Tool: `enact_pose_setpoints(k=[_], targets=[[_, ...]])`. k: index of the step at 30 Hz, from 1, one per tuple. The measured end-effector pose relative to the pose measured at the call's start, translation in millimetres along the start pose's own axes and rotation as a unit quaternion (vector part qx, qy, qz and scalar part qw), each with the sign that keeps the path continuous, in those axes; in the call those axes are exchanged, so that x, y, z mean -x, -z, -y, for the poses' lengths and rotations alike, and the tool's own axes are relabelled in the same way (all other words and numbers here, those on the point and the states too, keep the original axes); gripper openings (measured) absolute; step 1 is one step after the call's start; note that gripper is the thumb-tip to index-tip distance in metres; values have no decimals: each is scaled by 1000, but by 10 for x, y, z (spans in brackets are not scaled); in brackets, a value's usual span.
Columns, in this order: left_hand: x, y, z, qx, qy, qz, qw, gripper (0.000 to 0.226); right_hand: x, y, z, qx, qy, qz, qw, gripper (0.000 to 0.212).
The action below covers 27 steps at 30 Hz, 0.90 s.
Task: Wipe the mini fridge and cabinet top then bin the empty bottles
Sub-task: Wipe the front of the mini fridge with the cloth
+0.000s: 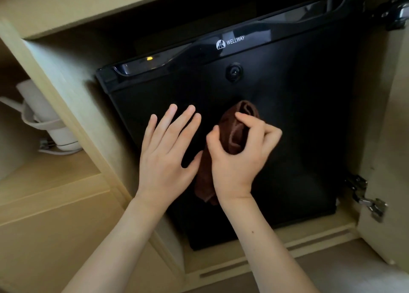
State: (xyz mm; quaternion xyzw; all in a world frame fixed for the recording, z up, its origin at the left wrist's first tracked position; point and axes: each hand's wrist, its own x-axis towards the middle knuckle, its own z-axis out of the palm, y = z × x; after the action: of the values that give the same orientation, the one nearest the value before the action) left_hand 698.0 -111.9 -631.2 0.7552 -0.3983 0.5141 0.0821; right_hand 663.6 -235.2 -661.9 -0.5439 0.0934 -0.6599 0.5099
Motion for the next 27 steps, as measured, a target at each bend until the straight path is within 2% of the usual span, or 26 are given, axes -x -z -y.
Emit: enact_pose_setpoints(k=[4,10,13,17,22,24,27], targets=[[10,-72,-4,-2,-1,0,1000,57,53,28,-218,14,-1,15,1000,39],[35,-163,-43,-15,8,-22,1000,60,477,384,-753,17,-60,-35,997,37],[43,-175,-59,-17,11,-29,999,60,708,573,-971,11,-138,-63,988,37],[36,-124,-51,-17,14,-5,1000,63,976,786,-1185,44,-270,-108,956,43],[14,-35,-89,-17,19,25,999,66,955,951,-1146,30,-362,-95,927,35],[-16,-20,-106,-13,1,21,1000,64,798,948,-985,18,-322,-90,942,39],[-97,-50,-209,-8,-38,13,999,64,391,753,-597,-21,-194,-83,977,31]])
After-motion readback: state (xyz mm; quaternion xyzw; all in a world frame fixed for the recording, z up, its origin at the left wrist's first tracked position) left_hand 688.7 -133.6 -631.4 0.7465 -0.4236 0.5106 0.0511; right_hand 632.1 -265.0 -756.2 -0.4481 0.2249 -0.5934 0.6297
